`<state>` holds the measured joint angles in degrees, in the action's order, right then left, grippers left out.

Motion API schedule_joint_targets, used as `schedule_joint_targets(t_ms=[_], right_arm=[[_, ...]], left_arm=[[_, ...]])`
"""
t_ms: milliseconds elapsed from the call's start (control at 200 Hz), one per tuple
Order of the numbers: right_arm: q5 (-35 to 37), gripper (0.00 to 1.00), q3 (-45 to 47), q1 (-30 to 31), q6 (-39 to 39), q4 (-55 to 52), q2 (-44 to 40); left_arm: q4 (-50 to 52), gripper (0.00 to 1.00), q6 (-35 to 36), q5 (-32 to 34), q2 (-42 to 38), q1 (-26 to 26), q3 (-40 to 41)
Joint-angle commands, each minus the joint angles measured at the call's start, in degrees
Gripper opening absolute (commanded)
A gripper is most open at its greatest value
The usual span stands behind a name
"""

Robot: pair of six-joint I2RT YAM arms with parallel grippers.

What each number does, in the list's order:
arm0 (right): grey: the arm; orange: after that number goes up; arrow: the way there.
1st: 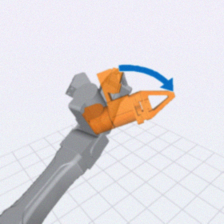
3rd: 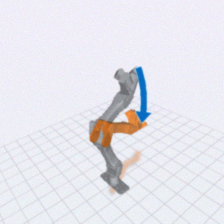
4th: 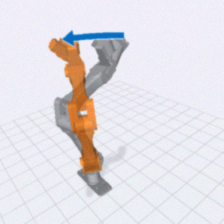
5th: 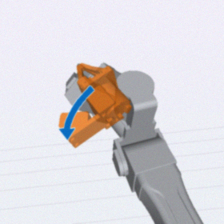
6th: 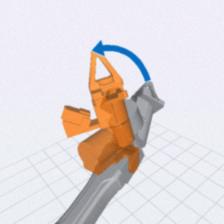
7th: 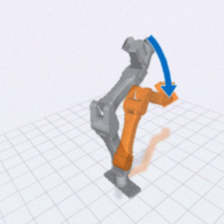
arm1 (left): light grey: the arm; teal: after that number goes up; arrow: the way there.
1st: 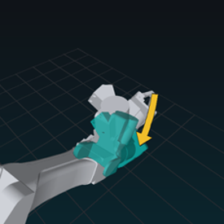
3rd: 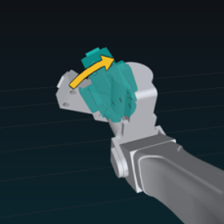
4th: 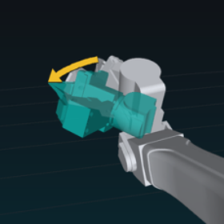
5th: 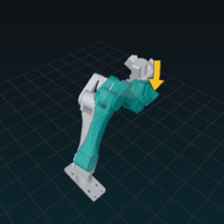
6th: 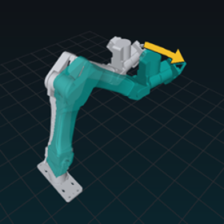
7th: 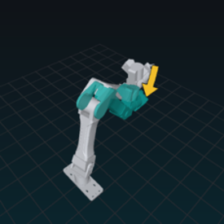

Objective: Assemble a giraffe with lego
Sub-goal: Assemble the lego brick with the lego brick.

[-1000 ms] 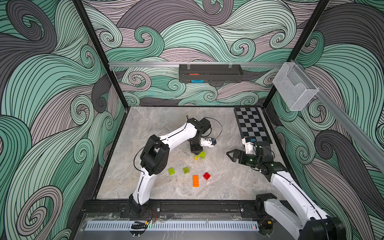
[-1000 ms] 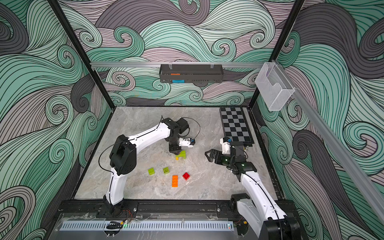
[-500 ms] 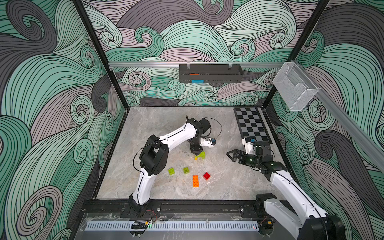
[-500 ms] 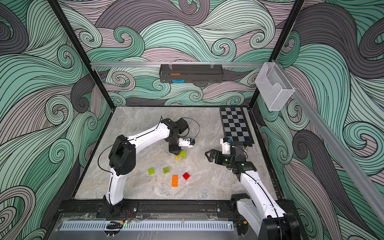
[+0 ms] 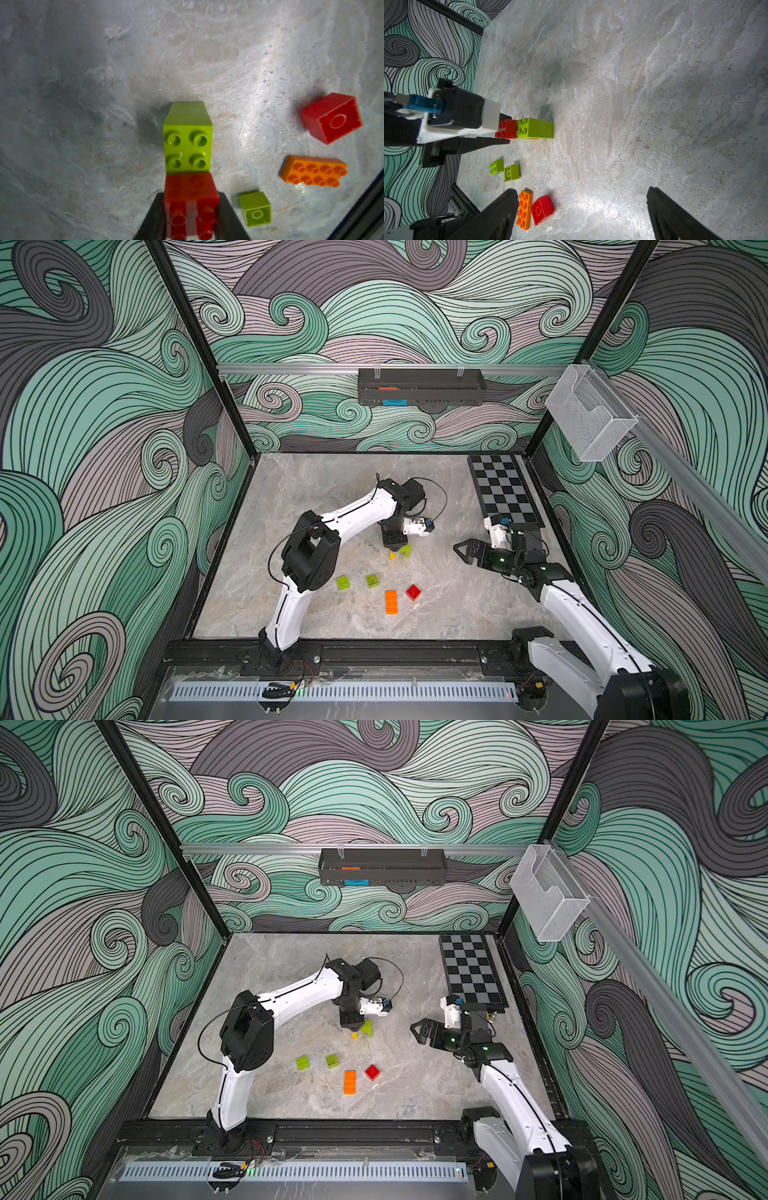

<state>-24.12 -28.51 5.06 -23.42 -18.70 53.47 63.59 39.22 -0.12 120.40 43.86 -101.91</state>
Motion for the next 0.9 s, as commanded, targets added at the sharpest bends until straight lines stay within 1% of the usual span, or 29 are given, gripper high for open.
schedule_joint_targets(t_ms=[0, 110, 215, 400, 470, 670, 710, 760, 805, 855, 895], right_arm=[[-0.32, 0.99, 0.3, -0.5, 0.57, -0.17, 0.4], [-0.33, 0.99, 0.39, -0.57, 0.57, -0.19, 0.4], [-0.51, 0.99, 0.3, -0.57, 0.52, -0.11, 0.49], [-1.18, 0.99, 0.25, -0.67, 0.4, 0.07, 0.67], [-1.36, 0.99, 0.22, -0.67, 0.35, 0.08, 0.76], [-1.71, 0.99, 0.23, -0.74, 0.3, 0.15, 0.66], [-1.8, 0.99, 0.19, -0.75, 0.3, 0.15, 0.67], [-1.98, 0.99, 0.06, -0.73, 0.22, 0.16, 0.58], [-2.09, 0.99, -0.05, -0.78, 0.22, 0.13, 0.46], [-2.31, 0.99, -0.09, -0.71, 0.05, 0.08, 0.17], [-2.47, 0.99, -0.07, -0.75, -0.04, 0.08, -0.05]], left_arm=[[-5.07, 0.0, 1.3, 4.42, 1.04, 0.53, 4.93], [-6.4, 0.0, 1.82, 3.26, 1.01, 0.7, 6.27], [-5.14, 0.0, 2.13, 1.49, 2.55, 0.63, 5.2], [4.06, 0.0, 2.96, -2.79, 8.03, 0.35, -0.76], [5.94, 0.0, 3.12, -2.74, 9.68, 0.35, -1.86], [6.43, 0.01, 2.61, -1.29, 11.09, 0.0, -2.83], [6.59, 0.04, 2.61, -0.99, 11.13, 0.05, -3.24], [6.72, 0.11, 2.68, -0.72, 11.09, 0.0, -3.85], [6.64, 0.19, 2.76, -0.52, 10.85, 0.0, -4.24], [6.1, 0.32, 2.92, -0.08, 10.16, 0.05, -4.52], [5.32, 0.39, 3.09, 0.16, 9.34, 0.0, -4.48]])
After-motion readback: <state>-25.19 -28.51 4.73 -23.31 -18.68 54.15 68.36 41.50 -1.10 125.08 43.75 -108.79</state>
